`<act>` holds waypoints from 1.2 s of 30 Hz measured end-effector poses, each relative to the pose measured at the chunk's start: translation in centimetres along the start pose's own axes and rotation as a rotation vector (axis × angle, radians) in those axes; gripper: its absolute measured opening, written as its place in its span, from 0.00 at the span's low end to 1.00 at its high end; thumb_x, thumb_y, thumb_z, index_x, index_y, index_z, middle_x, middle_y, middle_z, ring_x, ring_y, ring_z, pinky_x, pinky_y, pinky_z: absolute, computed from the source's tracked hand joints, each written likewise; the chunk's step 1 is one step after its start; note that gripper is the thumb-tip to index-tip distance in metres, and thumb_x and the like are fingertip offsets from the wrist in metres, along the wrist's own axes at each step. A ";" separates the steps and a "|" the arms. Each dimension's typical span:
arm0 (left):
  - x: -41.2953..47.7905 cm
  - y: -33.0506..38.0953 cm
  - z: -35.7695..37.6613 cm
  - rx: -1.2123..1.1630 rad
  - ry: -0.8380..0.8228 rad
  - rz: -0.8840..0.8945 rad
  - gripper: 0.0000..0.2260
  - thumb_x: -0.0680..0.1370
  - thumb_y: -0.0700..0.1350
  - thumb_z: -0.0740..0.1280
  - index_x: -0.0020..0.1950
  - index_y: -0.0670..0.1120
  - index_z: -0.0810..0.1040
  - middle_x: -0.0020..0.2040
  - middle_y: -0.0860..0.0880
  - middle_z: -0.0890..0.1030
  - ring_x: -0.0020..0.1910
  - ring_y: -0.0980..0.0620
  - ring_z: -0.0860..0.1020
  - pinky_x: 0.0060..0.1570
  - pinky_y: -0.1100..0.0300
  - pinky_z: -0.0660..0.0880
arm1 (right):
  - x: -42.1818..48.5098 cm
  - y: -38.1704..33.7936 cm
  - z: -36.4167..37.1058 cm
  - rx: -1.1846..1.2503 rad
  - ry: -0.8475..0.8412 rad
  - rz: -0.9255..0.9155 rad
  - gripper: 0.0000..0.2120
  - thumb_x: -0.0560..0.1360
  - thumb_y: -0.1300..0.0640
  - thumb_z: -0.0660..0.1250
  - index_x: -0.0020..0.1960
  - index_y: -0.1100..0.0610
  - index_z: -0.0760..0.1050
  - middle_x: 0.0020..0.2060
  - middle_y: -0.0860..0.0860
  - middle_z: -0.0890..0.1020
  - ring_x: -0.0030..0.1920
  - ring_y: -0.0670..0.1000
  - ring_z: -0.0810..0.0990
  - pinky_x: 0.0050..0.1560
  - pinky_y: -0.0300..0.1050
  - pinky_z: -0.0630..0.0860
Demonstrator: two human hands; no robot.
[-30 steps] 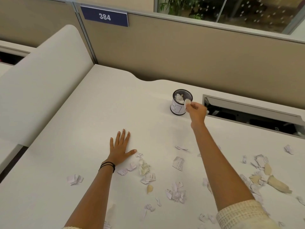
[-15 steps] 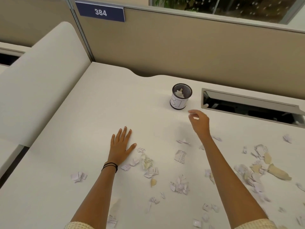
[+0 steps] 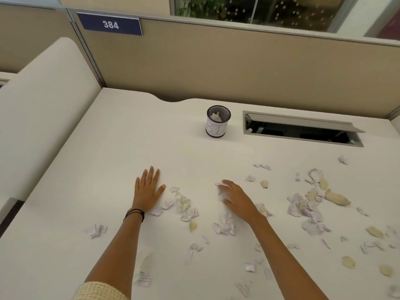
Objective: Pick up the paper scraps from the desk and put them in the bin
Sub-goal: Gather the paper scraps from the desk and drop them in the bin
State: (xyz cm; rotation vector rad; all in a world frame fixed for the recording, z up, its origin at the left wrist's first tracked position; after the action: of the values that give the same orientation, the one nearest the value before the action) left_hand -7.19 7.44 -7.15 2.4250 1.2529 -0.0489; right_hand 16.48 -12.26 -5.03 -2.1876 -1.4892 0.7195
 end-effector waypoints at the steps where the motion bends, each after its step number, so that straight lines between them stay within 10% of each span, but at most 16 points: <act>1: -0.1 0.0 0.0 -0.001 0.004 0.001 0.40 0.69 0.67 0.36 0.77 0.50 0.44 0.77 0.51 0.42 0.76 0.50 0.41 0.72 0.51 0.38 | -0.5 0.0 0.3 -0.019 0.038 0.020 0.22 0.77 0.59 0.60 0.70 0.48 0.64 0.71 0.44 0.63 0.69 0.45 0.64 0.62 0.37 0.66; 8: -0.5 0.1 -0.2 -0.020 0.021 0.025 0.40 0.70 0.68 0.38 0.78 0.49 0.48 0.78 0.50 0.46 0.76 0.49 0.43 0.72 0.51 0.40 | -1.5 -1.7 1.5 0.045 0.174 0.123 0.09 0.77 0.57 0.56 0.53 0.51 0.74 0.43 0.33 0.70 0.48 0.42 0.71 0.47 0.33 0.68; 16: 0.5 -0.1 0.1 0.017 -0.146 -0.051 0.60 0.52 0.78 0.22 0.76 0.44 0.37 0.76 0.44 0.34 0.74 0.40 0.34 0.70 0.49 0.34 | 2.8 -1.8 -2.0 0.317 0.208 0.207 0.09 0.68 0.74 0.64 0.38 0.65 0.81 0.35 0.54 0.80 0.32 0.37 0.76 0.35 0.27 0.69; 25: 0.1 0.2 0.0 0.027 -0.182 -0.035 0.57 0.54 0.77 0.21 0.73 0.42 0.33 0.75 0.45 0.33 0.73 0.42 0.32 0.70 0.50 0.33 | 11.8 -3.8 -12.5 1.108 0.514 0.321 0.07 0.71 0.71 0.67 0.38 0.61 0.76 0.35 0.54 0.78 0.30 0.45 0.79 0.35 0.32 0.78; 36: -0.1 0.2 0.0 0.009 -0.149 0.000 0.51 0.60 0.77 0.24 0.70 0.42 0.33 0.72 0.47 0.32 0.69 0.47 0.29 0.67 0.53 0.30 | 19.0 -3.0 -17.1 0.709 0.695 0.403 0.13 0.71 0.70 0.61 0.51 0.64 0.79 0.47 0.54 0.79 0.47 0.50 0.76 0.37 0.21 0.71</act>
State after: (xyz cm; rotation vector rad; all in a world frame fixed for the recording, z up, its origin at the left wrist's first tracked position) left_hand -7.13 7.29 -7.06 2.3796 1.1885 -0.2316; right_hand 30.49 5.95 6.54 -1.8671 -0.3651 0.4247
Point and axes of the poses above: each hand's wrist, its own x-axis towards the middle knuckle, its own z-axis out of the palm, y = z × x, the point moved 6 cm from there along x, towards the middle knuckle
